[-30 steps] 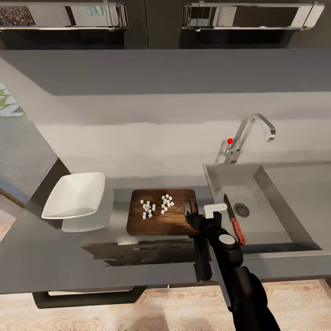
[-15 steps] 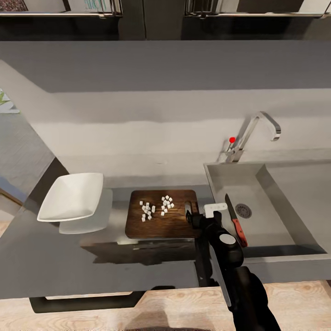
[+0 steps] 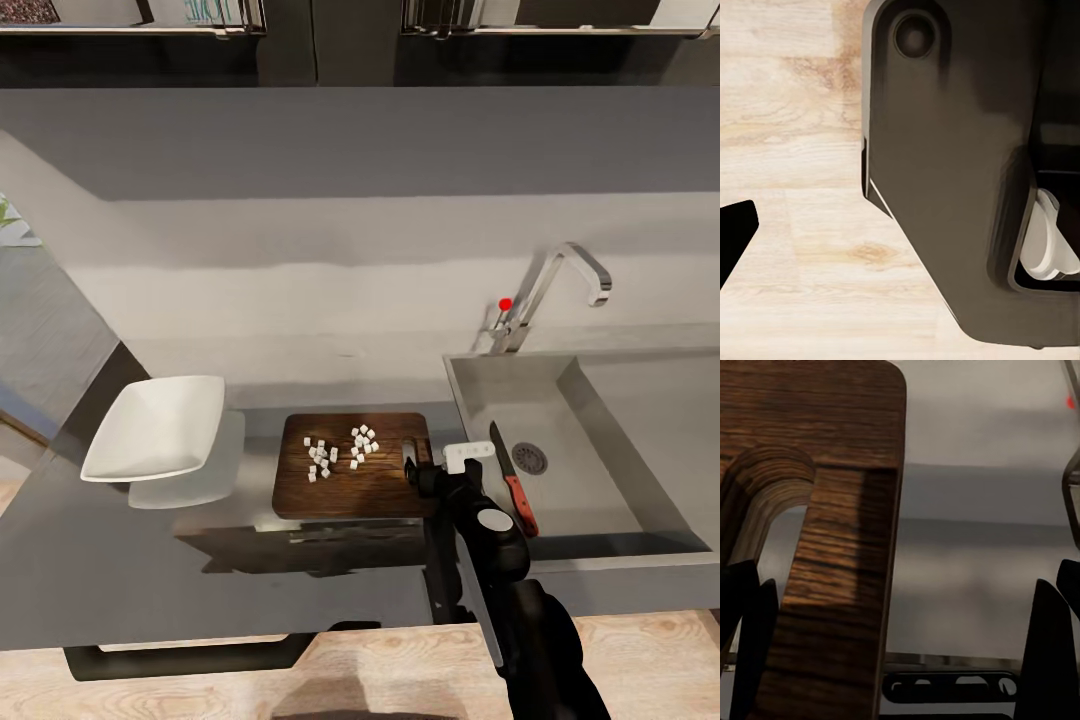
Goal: In the kitchen, take the Vidalia onion out of the sink, dice it on the chopping board with the paring knife, put the diced onion into the bowl on the countertop, then place both the paring knife and the chopping board into the sink.
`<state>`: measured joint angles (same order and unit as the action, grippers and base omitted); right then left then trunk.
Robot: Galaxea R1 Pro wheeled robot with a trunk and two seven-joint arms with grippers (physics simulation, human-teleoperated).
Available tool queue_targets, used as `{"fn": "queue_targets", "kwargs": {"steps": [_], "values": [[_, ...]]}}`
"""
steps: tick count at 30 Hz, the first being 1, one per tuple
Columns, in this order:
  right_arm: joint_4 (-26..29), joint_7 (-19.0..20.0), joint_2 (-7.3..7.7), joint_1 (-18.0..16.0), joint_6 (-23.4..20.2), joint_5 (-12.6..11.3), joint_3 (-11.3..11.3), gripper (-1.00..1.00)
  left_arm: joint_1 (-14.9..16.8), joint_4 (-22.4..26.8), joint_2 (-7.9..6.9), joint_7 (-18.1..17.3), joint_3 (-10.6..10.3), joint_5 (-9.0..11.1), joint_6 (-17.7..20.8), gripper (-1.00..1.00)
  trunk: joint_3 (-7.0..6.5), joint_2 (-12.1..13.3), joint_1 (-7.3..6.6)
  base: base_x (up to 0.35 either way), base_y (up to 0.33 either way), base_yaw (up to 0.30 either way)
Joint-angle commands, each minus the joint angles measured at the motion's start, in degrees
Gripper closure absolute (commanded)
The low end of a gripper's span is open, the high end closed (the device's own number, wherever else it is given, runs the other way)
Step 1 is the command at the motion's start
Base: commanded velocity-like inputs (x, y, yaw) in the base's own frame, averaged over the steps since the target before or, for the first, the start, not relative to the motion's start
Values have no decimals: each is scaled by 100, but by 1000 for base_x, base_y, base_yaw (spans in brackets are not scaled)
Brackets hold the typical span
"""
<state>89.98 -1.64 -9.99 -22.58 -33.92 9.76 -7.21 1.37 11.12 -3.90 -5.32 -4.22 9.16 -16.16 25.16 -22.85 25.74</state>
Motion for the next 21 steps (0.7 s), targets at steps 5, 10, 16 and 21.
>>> {"fn": "queue_targets", "kwargs": {"steps": [5,10,16,21], "values": [[-43,-18,0,-4,-53,87,0,-100,3,-5,-5,-14,-44,59,-19,-100,9,-7,4,0,0,0],[-42,-21,0,-4,-53,88,0,-100,3,-5,-6,-16,-44,59,-19,-100,5,-7,4,0,0,0],[-42,-21,0,-4,-53,84,0,-100,3,-5,-6,-16,-44,59,-19,-100,-41,-7,4,0,0,0],[-42,-21,0,-4,-53,83,0,-100,3,-5,-6,-14,-44,59,-19,-100,-86,-7,4,0,0,0]]}}
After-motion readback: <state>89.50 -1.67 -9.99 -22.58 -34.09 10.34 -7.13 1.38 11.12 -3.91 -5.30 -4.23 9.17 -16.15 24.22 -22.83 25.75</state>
